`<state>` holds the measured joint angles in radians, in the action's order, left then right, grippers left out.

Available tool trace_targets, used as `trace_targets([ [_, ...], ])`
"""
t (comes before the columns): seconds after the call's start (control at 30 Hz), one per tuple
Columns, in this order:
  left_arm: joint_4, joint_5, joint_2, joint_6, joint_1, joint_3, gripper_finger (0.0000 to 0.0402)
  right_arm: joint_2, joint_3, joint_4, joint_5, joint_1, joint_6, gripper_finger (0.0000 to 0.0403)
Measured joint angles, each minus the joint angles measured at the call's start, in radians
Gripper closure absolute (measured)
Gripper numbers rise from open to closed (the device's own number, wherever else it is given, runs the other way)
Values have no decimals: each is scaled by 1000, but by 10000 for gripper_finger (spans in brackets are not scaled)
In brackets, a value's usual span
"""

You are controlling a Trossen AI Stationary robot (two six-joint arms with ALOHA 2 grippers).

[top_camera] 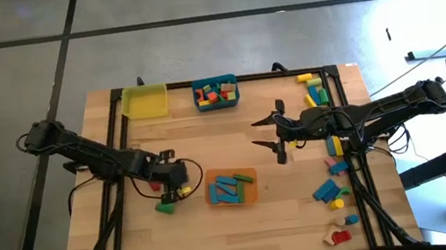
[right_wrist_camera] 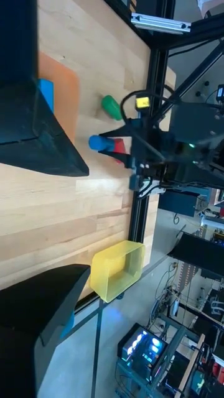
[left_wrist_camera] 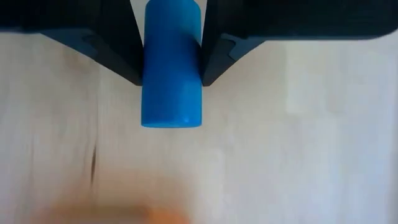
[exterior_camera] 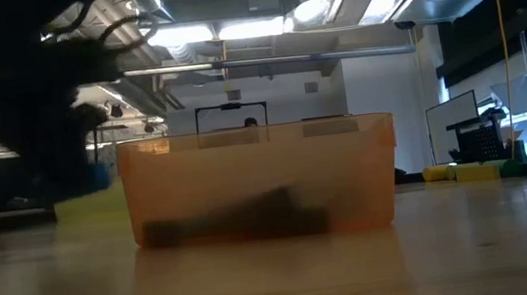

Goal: Sort blocks by size
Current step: Put the blue cylindrical block into the yellow bin

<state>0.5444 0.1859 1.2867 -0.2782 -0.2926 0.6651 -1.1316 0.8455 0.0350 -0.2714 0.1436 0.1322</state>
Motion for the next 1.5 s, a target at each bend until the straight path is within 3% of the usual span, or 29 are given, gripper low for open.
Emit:
trace_targets([
  [0.2,31,33,-79,3,102,60,281,0,0,-7,0,0,0,162],
  [0.6,-12,350,-236,111,364,85,276,0,0,-9,0,0,0,162],
  [0.77,-57,362,-235,178,494,78,276,0,0,-10,0,0,0,162],
  [1.1,-96,366,-204,130,771,77,275,0,0,-11,0,0,0,162],
  [1.5,-117,295,-22,138,1034,76,275,0,0,-11,1,0,0,162],
])
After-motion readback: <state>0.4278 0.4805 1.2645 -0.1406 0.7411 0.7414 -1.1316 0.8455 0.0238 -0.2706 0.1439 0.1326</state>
